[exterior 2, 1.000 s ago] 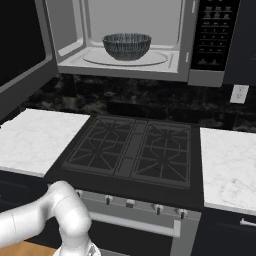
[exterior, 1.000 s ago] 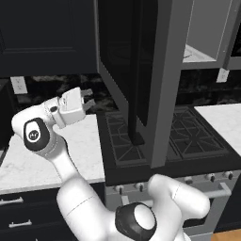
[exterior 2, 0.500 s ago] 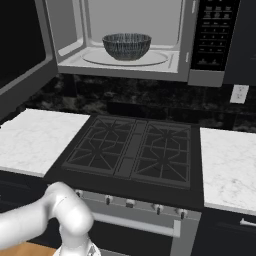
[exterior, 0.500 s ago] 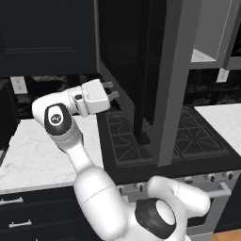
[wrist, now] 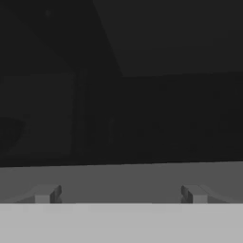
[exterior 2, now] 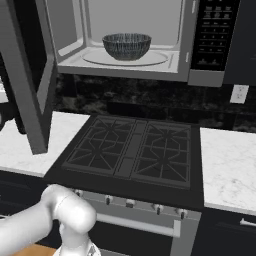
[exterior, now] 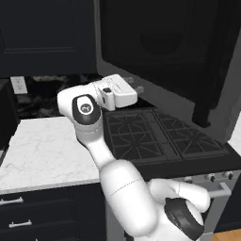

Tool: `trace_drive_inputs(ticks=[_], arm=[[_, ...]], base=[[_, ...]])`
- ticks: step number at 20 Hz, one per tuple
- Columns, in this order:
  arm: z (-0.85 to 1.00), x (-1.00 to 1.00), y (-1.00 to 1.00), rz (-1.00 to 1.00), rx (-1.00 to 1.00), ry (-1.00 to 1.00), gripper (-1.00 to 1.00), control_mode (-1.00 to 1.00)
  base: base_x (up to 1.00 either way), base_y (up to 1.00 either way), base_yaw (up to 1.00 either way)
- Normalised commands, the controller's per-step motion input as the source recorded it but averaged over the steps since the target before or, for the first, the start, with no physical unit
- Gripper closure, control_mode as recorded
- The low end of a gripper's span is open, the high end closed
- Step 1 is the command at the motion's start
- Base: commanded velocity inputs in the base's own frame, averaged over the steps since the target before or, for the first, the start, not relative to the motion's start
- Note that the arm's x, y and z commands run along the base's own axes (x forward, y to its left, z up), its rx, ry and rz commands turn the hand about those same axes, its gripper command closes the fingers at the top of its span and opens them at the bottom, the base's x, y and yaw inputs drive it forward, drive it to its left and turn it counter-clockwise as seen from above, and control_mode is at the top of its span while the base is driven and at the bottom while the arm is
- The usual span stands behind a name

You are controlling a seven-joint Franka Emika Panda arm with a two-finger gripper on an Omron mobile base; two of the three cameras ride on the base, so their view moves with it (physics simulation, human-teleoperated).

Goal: Pick the mushroom from the sink and place it in the bowl. Then pick the bowl and place it in the microwave. Then close the microwave door and press the start button.

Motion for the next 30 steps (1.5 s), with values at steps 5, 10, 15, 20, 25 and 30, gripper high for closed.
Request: trace_drive_inputs(ticks=[5,10,15,20,25,30], arm=[[0.1,0.15,-0.75,0.13,0.04,-0.01,-1.0,-1.0],[0.16,0.41,-0.6,0.14,0.05,0.0,-1.0,-1.0],[0.13,0.44,-0.5,0.15,0.06,0.0,-1.0,-1.0],[0.09,0.49,-0.38,0.14,0.06,0.0,-1.0,-1.0],[0.11,0.56,-0.28,0.13,0.07,0.0,-1.0,-1.0],[0.08,0.58,-0.16,0.11,0.06,0.0,-1.0,-1.0]], base=[[0.0,0.0,0.0],[0.0,0.0,0.0],[0.0,0.0,0.0],[0.0,0.0,0.0],[0.0,0.0,0.0],[0.0,0.0,0.0]])
